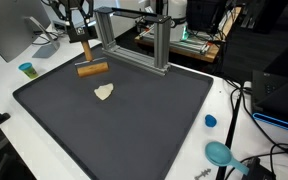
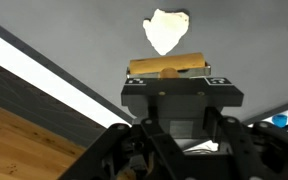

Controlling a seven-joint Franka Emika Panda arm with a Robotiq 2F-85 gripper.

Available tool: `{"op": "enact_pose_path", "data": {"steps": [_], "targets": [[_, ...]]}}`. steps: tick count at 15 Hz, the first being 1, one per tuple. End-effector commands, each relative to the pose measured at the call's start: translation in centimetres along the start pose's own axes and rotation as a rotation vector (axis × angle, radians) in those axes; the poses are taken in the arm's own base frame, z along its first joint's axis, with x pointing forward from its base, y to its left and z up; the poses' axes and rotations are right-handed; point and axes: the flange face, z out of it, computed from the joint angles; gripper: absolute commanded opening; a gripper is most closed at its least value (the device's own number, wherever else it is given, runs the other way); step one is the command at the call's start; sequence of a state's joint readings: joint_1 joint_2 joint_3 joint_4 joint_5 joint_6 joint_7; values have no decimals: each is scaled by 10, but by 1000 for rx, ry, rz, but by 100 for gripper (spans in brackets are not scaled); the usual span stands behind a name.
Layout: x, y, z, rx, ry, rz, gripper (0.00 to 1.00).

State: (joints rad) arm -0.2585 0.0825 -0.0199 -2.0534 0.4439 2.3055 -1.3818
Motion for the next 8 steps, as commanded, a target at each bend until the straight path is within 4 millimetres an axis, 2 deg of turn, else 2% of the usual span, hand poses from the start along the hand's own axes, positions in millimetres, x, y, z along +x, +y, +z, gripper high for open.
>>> {"op": "enact_pose_path", "data": {"steps": [1, 4, 6, 8], "targets": [[9, -65, -36, -58, -70, 109, 22], [12, -109, -38, -137, -178, 189, 22], [37, -143, -40, -164, -217, 238, 22], [85, -177, -53, -89, -199, 274, 22]]}}
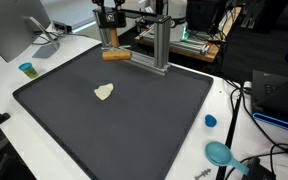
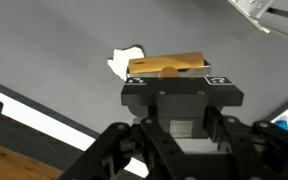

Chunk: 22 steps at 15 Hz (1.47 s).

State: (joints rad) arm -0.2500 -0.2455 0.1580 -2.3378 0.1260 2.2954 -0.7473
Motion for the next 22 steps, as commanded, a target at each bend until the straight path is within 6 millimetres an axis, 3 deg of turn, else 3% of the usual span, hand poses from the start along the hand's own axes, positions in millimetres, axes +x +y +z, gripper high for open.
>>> {"op": "enact_pose_path", "data": {"steps": [1, 2, 4, 5, 6, 7, 13, 17, 20, 21, 22], "targets": [[35, -71, -52, 95, 32, -31, 22], [25, -44, -19, 39, -6, -1, 47], [41, -77, -40, 73, 15, -43, 47], [41, -81, -45, 74, 19, -47, 47], [40, -79, -46, 75, 20, -43, 22], [36, -78, -46, 74, 44, 71, 22], [13, -98, -63, -18, 85, 379, 22], [6, -74, -60, -100, 85, 570, 22], [0, -68, -50, -170, 57, 714, 22], [1, -68, -52, -113, 46, 639, 47], [-1, -65, -49, -130, 38, 673, 47]]}}
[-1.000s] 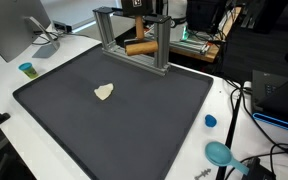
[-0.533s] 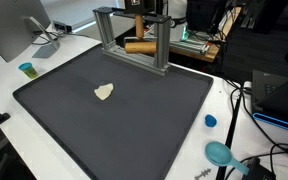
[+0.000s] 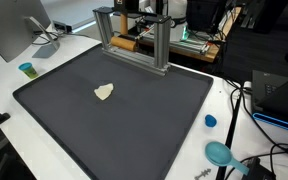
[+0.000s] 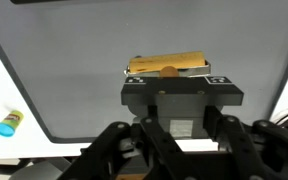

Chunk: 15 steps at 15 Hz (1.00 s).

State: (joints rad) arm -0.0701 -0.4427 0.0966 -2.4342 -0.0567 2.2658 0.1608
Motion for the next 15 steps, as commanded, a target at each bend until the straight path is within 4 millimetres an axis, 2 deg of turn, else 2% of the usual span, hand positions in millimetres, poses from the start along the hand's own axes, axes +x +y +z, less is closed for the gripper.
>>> {"op": "enact_pose_path", "data": {"steps": [1, 4, 9, 15], "targets": [[0, 0, 1, -8, -4, 15, 22], [-20, 6, -1, 0, -49, -19, 22], [-48, 23, 5, 36, -109, -73, 22], [-78, 23, 4, 25, -134, -107, 22]]}}
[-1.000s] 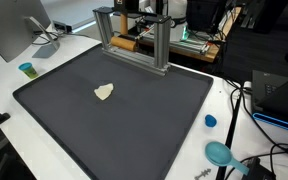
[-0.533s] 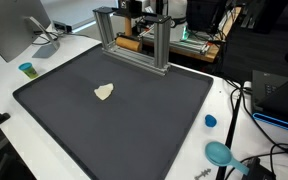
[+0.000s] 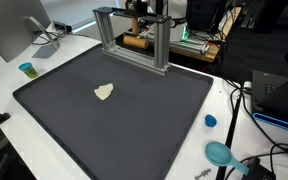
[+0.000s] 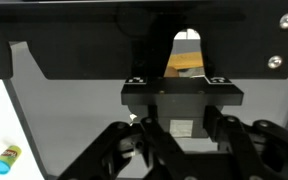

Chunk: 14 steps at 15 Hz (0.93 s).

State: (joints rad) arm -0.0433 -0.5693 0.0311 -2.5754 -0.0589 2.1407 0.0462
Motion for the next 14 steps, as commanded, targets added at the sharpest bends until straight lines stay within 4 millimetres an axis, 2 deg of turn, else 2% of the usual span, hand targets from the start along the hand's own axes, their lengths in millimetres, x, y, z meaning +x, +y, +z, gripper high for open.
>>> {"op": "enact_pose_path", "data": {"steps": [1, 6, 10, 11, 12, 14], "targets": [[-26, -8, -10, 19, 14, -40, 22], [-45, -20, -12, 20, 5, -74, 22], [-49, -16, -9, 36, -8, -56, 22], [-49, -15, -9, 40, -8, -49, 72], [-49, -14, -9, 45, -10, -44, 73], [-51, -12, -13, 56, -6, -28, 86]]}}
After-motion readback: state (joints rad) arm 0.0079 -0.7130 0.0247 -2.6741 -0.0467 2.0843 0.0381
